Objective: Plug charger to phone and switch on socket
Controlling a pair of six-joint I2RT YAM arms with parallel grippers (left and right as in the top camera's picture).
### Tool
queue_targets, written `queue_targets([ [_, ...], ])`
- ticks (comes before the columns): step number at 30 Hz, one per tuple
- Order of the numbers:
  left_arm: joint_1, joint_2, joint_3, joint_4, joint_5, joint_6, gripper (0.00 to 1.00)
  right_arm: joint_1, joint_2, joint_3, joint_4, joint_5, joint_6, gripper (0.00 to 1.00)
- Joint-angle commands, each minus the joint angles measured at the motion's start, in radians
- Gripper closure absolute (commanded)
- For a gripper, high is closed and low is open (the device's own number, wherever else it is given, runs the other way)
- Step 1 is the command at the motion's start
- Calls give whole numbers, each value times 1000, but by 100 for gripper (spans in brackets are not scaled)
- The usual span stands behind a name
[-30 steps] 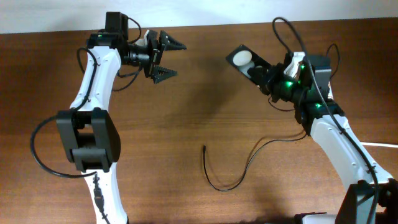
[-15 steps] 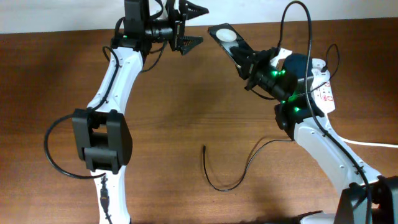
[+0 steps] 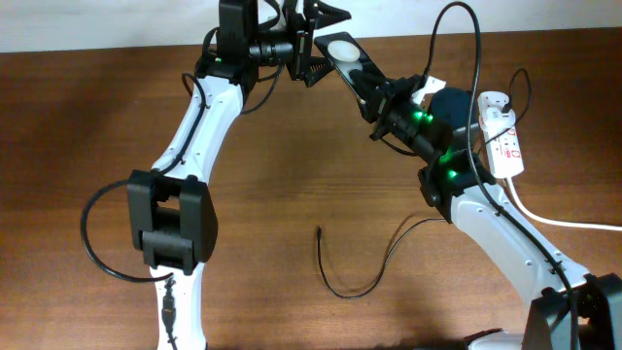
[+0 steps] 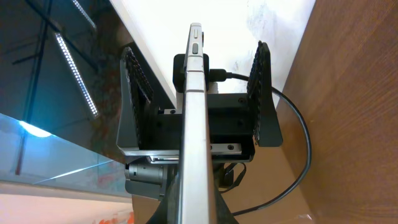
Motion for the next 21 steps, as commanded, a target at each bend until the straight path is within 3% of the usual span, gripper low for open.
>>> queue_targets([
  [1, 3, -35, 14, 3, 1, -10, 1, 8, -8, 20, 19, 13, -6, 96],
  [17, -37, -35, 14, 3, -4, -9, 2, 34, -8, 20, 56, 25, -6, 96],
  [19, -37, -35, 14, 3, -4, -9, 30, 34, -8, 20, 56, 27, -6, 96],
  [21, -37, -35, 14, 3, -4, -9, 41, 34, -8, 20, 56, 27, -6, 96],
])
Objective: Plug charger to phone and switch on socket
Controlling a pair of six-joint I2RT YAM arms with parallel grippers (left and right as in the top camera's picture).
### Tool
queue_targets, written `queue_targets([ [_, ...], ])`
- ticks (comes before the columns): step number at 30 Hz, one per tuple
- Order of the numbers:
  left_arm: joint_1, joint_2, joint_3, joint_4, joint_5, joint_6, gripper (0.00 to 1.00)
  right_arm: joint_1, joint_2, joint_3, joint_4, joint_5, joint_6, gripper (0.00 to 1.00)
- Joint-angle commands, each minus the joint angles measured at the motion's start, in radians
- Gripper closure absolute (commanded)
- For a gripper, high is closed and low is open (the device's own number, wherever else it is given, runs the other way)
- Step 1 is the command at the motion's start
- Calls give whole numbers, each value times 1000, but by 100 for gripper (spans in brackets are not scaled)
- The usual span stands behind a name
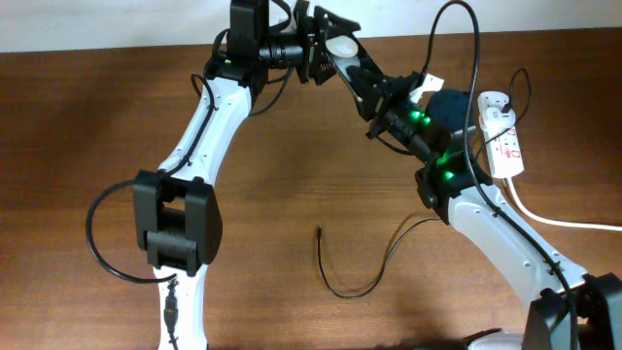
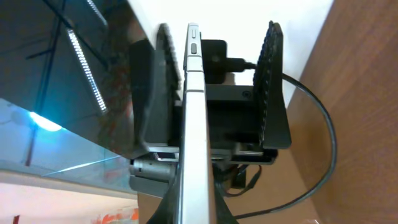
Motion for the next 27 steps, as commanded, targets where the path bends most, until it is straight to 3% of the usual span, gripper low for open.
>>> queue_targets([
  [1, -4, -35, 14, 5, -5, 4, 45, 13, -8, 20, 10, -3, -7, 96],
  [6, -2, -35, 14, 5, -12, 4, 64, 13, -8, 19, 10, -7, -8, 96],
  [7, -2, -35, 14, 5, -12, 4, 64, 13, -8, 19, 10, -7, -8, 96],
  [9, -2, -35, 14, 5, -12, 4, 46, 13, -8, 19, 10, -7, -8, 96],
  [11, -2, -35, 14, 5, -12, 4, 1, 13, -8, 19, 10, -7, -7, 96],
  [18, 22, -35, 14, 5, -23, 5, 0, 13, -8, 19, 10, -30, -7, 96],
  [19, 29, -35, 14, 5, -24, 5, 2, 13, -8, 19, 10, -37, -7, 96],
  [20, 38, -35, 14, 5, -24, 5, 8, 13, -8, 19, 10, -48, -8, 96],
  [21, 42, -35, 14, 5, -23, 5, 20, 13, -8, 19, 10, -48, -7, 96],
  [26, 41, -35, 14, 5, -38, 5, 44, 13, -8, 19, 10, -48, -7, 96],
  [27, 41, -35, 14, 5, -38, 5, 53, 13, -8, 19, 10, -48, -7, 96],
])
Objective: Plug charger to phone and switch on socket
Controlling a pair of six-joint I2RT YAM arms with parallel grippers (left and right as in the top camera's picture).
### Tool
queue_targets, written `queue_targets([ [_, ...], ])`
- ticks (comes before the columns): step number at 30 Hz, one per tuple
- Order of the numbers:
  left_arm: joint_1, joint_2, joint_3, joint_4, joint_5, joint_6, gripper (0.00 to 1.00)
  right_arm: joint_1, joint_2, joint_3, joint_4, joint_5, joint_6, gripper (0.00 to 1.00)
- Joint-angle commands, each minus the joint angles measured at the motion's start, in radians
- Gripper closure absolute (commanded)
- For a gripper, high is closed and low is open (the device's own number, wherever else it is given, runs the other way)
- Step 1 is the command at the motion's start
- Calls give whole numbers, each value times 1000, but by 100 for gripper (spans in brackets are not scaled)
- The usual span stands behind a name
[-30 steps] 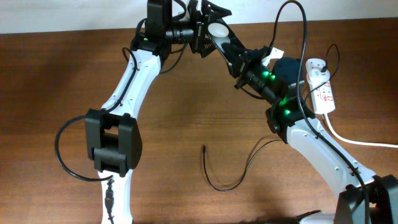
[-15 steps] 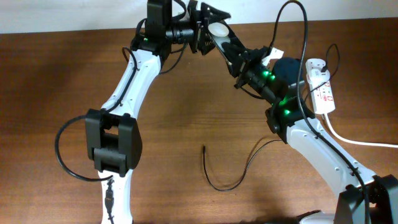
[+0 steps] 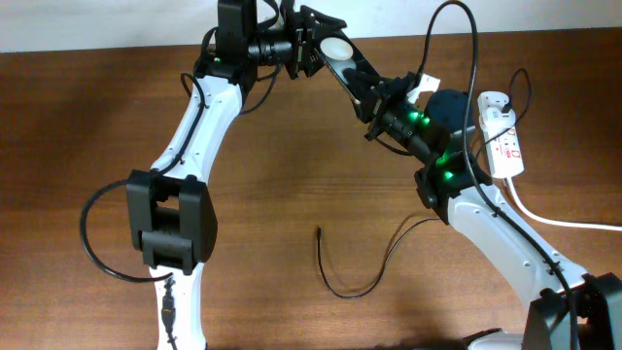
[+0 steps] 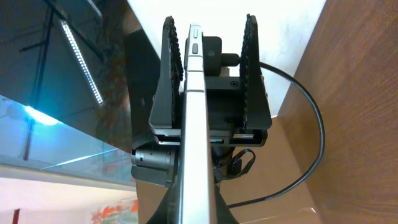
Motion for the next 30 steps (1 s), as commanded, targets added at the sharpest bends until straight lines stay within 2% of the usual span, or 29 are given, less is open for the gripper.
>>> queue_targets([
  [1, 2, -35, 14, 3, -9, 10, 68, 11, -8, 19, 15, -8, -13, 96],
  [3, 2, -35, 14, 3, -9, 9, 79, 11, -8, 19, 14, -8, -13, 96],
  [5, 0, -35, 14, 3, -10, 10, 82, 11, -8, 19, 14, -8, -13, 96],
  [9, -3, -35, 14, 3, -9, 9, 100, 11, -8, 19, 14, -8, -13, 96],
  [12, -3, -35, 14, 3, -9, 10, 100, 11, -8, 19, 14, -8, -13, 95],
  [14, -2, -35, 14, 3, -10, 9, 100, 11, -8, 19, 14, -8, -13, 84],
  [15, -2, -35, 14, 3, -9, 9, 100, 11, -8, 19, 15, -8, -24, 65],
  [16, -2, -35, 14, 3, -9, 9, 100, 11, -8, 19, 15, -8, -24, 38],
  [18, -2, -35, 14, 3, -9, 9, 100, 11, -8, 19, 15, -8, -24, 15],
  [19, 0, -35, 14, 3, -10, 10, 100, 11, -8, 19, 15, -14, -24, 0],
  [20, 8, -35, 14, 3, -9, 11, 100, 11, -8, 19, 16, -29, -24, 1],
  [23, 63, -35, 14, 2, 10, 114, 100, 10, -8, 19, 15, -39, -24, 1],
  [25, 138, -35, 14, 3, 78, 137, 100, 8, -8, 19, 12, -64, -24, 1],
  [29, 302, -35, 14, 2, 354, 293, 100, -18, -8, 19, -77, -145, -37, 1],
  [30, 330, -35, 14, 2, 426, 344, 100, -18, -8, 19, -77, -156, -142, 1],
])
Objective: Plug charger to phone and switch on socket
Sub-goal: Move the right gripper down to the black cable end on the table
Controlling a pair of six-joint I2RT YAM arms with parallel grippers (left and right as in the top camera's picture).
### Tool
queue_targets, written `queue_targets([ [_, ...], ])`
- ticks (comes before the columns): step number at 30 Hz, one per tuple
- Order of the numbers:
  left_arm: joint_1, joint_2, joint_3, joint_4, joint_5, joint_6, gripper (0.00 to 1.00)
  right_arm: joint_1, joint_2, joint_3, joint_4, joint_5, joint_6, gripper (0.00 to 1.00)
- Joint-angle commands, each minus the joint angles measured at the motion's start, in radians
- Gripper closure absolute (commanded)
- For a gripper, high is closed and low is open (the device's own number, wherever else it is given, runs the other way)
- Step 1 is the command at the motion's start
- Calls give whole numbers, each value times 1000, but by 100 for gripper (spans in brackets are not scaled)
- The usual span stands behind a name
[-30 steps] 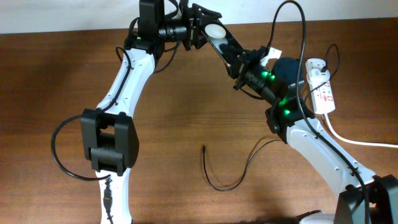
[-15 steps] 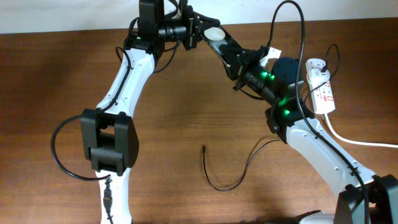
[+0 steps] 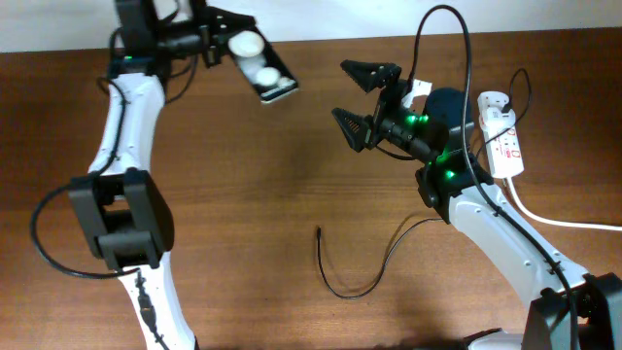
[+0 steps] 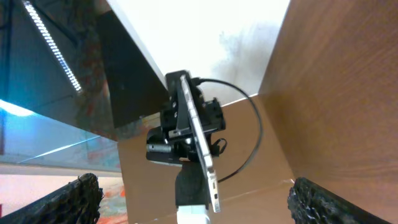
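Note:
The phone [image 3: 267, 78], dark with white round patches, hangs in the air at the back left with my left gripper [image 3: 233, 44] shut on its end. The right wrist view shows the phone [image 4: 198, 146] edge-on in front of the left gripper [image 4: 177, 127], well away from my own fingers. My right gripper [image 3: 358, 95] stands wide open over the back middle of the table with nothing between its fingertips [image 4: 314, 200]. The black charger cable [image 3: 352, 290] lies looped on the table, its free plug end [image 3: 319, 232] near the middle. The white socket strip [image 3: 504, 138] lies at the right edge.
A dark blue object [image 3: 450, 104] sits behind my right arm beside the socket strip. A white lead [image 3: 564, 223] runs from the strip off to the right. The brown table top [image 3: 243, 214] spreads between the two arms.
My right gripper has let go of the phone and now stands wide open. The left gripper, shut on the phone, has moved well to the left with it.
My right gripper held the phone up at the back middle with the left jaws wide apart around its far end. The left jaws then stood narrower at each moment. Now the phone is in the left gripper alone, at the back left.

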Motion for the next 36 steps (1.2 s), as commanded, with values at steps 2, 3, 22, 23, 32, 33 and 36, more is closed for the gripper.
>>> queue_targets([
  [2, 72, -35, 14, 5, 317, 224, 100, -5, -10, 16, -31, -80, -275, 1],
  [3, 78, -35, 13, 6, 316, 246, 100, -2, -10, 16, -49, -107, -376, 1],
  [22, 79, -35, 13, 5, 306, 635, 100, 304, -10, 17, -1094, 367, -1212, 1],
  [23, 79, -35, 13, 5, 305, 635, 100, 330, -10, 17, -1101, 393, -1204, 1],
  [32, 79, -35, 13, -3, 288, 634, 100, 464, 201, 183, -1247, 504, -1053, 2],
  [33, 79, -35, 12, -3, 288, 634, 100, 465, 242, 232, -1281, 504, -1053, 3],
  [36, 79, -35, 12, -3, 288, 634, 100, 491, 304, 299, -1308, 505, -1043, 5],
])
